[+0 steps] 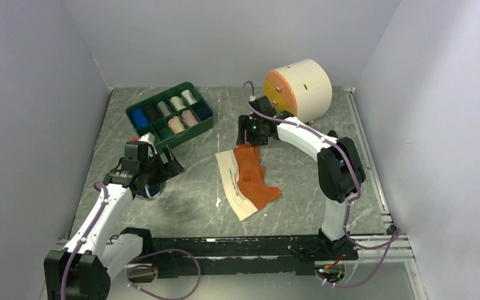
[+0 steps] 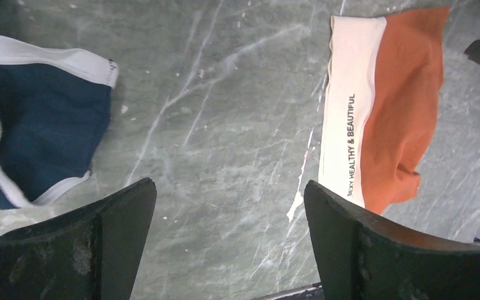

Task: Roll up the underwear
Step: Flatten out the underwear at the center of the board.

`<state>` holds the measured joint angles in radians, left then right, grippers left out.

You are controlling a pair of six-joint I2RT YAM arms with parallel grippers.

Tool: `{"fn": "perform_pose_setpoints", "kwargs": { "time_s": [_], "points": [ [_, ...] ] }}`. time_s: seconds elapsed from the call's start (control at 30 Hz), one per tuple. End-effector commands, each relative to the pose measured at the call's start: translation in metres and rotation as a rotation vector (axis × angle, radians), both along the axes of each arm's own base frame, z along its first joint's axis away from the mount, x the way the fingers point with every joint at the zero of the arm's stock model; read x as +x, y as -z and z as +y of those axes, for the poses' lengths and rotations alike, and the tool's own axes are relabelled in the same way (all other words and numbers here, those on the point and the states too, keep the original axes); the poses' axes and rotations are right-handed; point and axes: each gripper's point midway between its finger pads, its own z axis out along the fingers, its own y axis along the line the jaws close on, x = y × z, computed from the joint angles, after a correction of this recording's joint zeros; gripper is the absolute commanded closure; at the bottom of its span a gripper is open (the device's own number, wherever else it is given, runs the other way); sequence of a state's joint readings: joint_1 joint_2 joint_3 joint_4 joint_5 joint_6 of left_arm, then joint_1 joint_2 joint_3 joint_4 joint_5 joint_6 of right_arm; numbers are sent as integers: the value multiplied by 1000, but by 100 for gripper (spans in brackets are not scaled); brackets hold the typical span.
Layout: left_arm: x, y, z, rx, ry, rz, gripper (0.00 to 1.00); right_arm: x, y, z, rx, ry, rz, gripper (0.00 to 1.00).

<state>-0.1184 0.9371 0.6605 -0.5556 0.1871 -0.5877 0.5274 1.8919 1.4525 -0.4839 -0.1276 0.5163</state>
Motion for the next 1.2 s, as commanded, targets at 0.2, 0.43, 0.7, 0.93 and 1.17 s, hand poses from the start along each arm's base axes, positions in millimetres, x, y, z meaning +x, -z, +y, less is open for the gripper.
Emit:
{"fn": "perform_pose_setpoints", "kwargs": {
  "time_s": [0.2, 0.43, 0.7, 0.93, 1.17],
  "points": [
    [9, -4, -24, -97, 113, -48, 8, -104, 1, -71, -204, -51, 44, 36],
    [5, -4, -36, -154, 165, -56, 9, -169, 41, -78, -101, -128, 154, 34],
    [0, -3, -37, -149, 189, -45, 9, -182, 62, -60, -141, -161, 188, 53],
    [0, 1, -31, -128, 154, -19, 10, -224, 54, 30, 69, -199, 218, 68],
    [5, -12, -8, -21, 43, -9, 10, -240, 32, 122, 50, -344, 128, 66]
  ]
}}
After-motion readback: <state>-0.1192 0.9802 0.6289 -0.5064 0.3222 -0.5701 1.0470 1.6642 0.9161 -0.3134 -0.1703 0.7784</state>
